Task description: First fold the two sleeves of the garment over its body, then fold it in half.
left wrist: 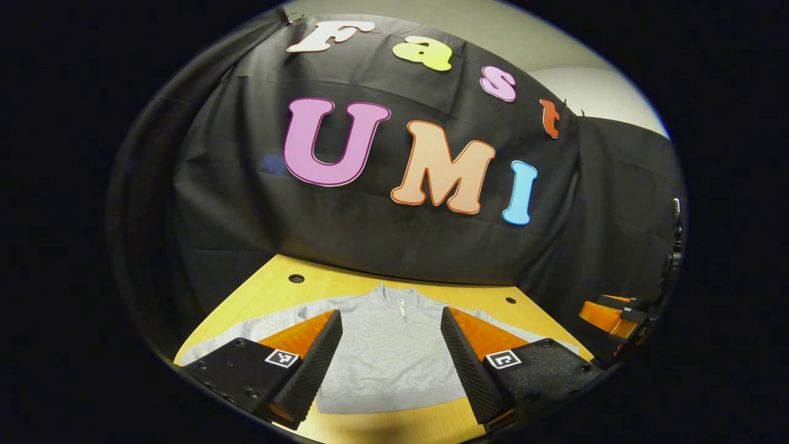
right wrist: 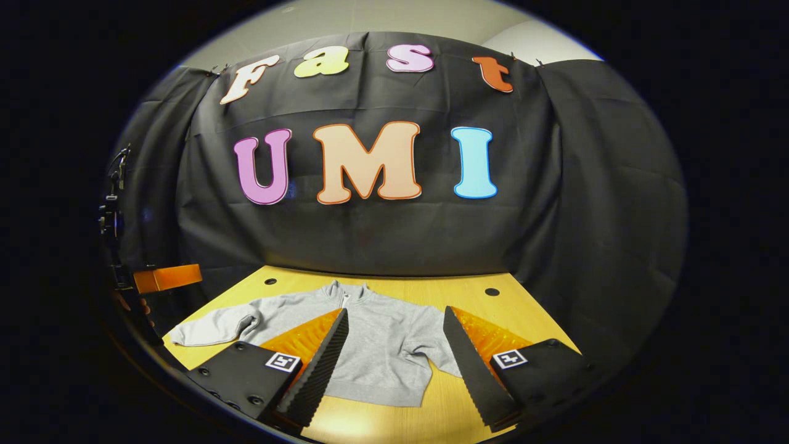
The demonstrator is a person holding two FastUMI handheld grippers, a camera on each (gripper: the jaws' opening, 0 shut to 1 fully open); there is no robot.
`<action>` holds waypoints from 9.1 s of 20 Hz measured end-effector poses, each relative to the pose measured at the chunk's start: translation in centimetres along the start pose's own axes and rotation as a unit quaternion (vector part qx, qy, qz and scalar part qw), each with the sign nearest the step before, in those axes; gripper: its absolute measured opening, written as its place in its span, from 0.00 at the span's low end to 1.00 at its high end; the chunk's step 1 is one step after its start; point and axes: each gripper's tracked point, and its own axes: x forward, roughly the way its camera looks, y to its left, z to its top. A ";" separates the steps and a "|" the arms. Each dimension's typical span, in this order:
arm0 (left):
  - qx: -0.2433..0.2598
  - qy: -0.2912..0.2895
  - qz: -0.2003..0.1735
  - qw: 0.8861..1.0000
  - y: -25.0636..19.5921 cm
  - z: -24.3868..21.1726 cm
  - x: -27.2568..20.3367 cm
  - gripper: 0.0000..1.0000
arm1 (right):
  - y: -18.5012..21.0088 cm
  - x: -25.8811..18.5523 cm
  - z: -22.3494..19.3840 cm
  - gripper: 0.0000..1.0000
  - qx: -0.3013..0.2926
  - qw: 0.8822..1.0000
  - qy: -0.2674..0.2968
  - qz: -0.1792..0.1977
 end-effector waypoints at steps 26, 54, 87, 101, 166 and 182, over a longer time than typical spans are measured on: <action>0.001 0.007 0.038 0.999 -0.6 -1.1 0.0 0.94 | -30.7 0.2 -17.4 1.00 0.039 0.966 0.223 -0.128; 0.021 0.023 0.082 0.996 -5.4 -3.6 -0.2 0.94 | -37.7 5.5 -28.1 0.22 0.039 0.932 0.346 -0.098; 0.029 0.056 -0.024 0.998 11.1 -3.0 -2.2 0.93 | -5.0 5.4 -13.0 0.10 0.080 0.979 0.181 -0.057; 0.002 0.068 0.033 0.997 18.4 -4.6 -5.1 0.94 | 19.0 14.6 -8.3 0.09 0.071 0.975 0.161 0.133; -0.112 0.214 0.200 0.950 23.2 -16.7 -1.2 0.00 | 13.9 9.6 -8.0 0.98 -0.007 0.976 0.164 0.143; -0.088 0.134 0.060 0.985 5.0 -6.5 8.3 0.00 | 1.7 10.7 -7.3 0.94 0.007 0.983 0.147 0.110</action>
